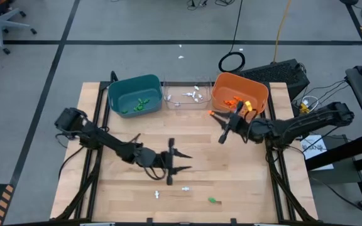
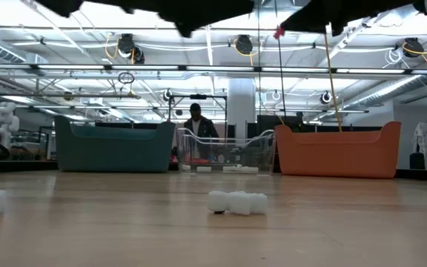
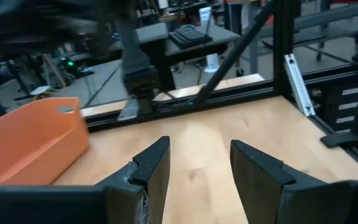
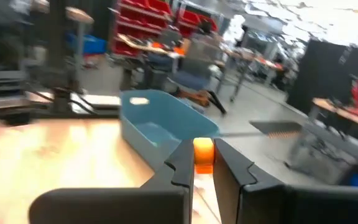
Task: Sort Halloween decoration
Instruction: Put the orange skeleton toy into the orange bin, then put the green skeleton toy into the blue bin
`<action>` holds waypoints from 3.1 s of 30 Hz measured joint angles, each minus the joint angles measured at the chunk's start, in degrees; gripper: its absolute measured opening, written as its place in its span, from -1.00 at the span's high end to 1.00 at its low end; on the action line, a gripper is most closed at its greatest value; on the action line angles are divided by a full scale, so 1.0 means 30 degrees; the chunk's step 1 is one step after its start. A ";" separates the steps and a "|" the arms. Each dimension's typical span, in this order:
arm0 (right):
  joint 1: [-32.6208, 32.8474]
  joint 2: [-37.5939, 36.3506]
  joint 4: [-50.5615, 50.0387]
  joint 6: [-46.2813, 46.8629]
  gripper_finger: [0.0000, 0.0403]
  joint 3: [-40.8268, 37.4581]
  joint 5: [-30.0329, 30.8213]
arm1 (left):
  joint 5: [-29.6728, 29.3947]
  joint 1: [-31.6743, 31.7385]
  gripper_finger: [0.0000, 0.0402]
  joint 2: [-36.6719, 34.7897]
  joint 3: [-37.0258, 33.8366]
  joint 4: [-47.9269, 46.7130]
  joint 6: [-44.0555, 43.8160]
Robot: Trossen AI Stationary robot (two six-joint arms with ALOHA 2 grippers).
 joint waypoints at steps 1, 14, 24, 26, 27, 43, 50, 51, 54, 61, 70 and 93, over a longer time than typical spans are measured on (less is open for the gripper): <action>-0.0327 -0.0342 -0.0685 0.0221 0.91 0.0007 0.0045 | 0.0139 0.0000 0.17 0.0592 0.0629 -0.0100 -0.0007; -0.6617 -0.2164 -1.0070 0.5596 0.91 0.0014 -0.1711 | 0.1320 0.0269 0.17 0.6890 0.8492 -0.4603 -0.0496; -1.1380 0.0141 -1.2163 0.7576 0.91 0.0014 -0.4730 | 0.4404 0.0714 0.17 0.8749 1.1220 -0.8250 -0.2642; -1.2113 0.0818 -1.2404 0.7643 0.91 0.0010 -0.5156 | 0.4788 0.0714 0.17 0.8725 1.1260 -0.8231 -0.3022; -1.2449 0.1202 -1.2407 0.7651 0.91 0.0007 -0.5153 | 0.4871 0.0714 0.17 0.8712 1.1270 -0.8257 -0.3088; -1.6426 0.4925 -1.2539 0.8539 0.67 0.0007 -0.7634 | 0.6241 0.0658 0.17 0.9476 1.1284 -0.7475 -0.3548; -1.6404 0.4406 -1.2547 0.8844 0.38 0.0007 -0.8174 | 0.6281 -0.0005 0.17 0.9907 1.1270 -0.7511 -0.3606; -1.6340 0.4184 -1.2602 0.8862 0.35 0.0007 -0.8290 | 0.6289 -0.0091 0.17 1.0078 1.1290 -0.7315 -0.3600; -1.5880 0.2985 -1.2676 0.8968 0.28 0.0007 -0.8756 | 0.6329 -0.0262 0.17 1.0307 1.1473 -0.7218 -0.3599; -1.2982 -0.1827 -1.3711 0.8884 0.27 0.0007 -0.9084 | 0.6449 -0.0582 0.17 1.1770 1.2506 -0.6298 -0.4164; -0.8779 -0.5892 -1.3826 0.8980 0.29 0.0007 -0.9098 | 0.6014 -0.1114 0.17 1.3375 1.4351 -0.6225 -0.4022; -0.2844 -0.5172 -1.3170 1.0191 0.30 0.0007 -0.6374 | 0.4252 -0.1297 0.28 1.4475 1.4388 -0.8277 -0.5180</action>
